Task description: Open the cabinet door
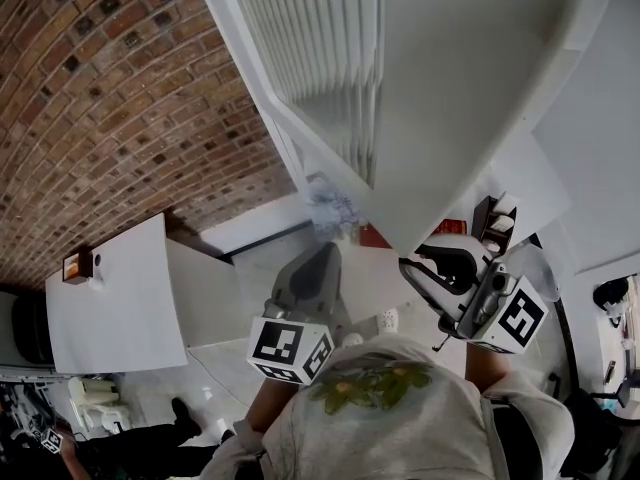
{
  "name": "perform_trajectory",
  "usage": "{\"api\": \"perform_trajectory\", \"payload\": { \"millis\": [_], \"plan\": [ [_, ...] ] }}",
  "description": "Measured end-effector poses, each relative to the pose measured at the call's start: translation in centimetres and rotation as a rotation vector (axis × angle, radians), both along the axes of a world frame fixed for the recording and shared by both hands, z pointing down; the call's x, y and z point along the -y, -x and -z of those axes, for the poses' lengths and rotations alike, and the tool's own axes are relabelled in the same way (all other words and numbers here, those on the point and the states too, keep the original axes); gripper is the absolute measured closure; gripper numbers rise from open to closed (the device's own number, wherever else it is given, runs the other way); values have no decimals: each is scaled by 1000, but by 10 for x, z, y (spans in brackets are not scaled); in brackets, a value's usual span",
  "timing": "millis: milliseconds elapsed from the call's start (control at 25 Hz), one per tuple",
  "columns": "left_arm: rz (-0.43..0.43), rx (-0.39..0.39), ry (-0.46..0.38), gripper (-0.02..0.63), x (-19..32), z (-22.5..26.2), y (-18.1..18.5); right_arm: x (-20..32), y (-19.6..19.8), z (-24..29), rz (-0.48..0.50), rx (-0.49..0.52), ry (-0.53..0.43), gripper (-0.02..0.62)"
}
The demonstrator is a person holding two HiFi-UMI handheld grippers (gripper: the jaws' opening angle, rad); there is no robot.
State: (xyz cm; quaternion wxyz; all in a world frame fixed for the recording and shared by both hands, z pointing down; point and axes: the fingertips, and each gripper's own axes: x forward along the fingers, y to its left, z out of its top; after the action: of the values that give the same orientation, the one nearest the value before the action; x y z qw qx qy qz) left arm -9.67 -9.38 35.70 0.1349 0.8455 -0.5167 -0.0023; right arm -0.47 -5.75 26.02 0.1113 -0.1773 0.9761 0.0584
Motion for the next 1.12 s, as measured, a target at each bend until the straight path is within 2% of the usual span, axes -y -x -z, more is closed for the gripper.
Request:
{"api": "perform_trajectory", "payload": {
  "millis": [680,1120],
  "plan": [
    [38,0,4,597,-13,-1,11,-17,31,0,59,4,37,529],
    [63,0,-1,597,-19,0,23,-29,53,0,114,-15,12,523]
  ]
}}
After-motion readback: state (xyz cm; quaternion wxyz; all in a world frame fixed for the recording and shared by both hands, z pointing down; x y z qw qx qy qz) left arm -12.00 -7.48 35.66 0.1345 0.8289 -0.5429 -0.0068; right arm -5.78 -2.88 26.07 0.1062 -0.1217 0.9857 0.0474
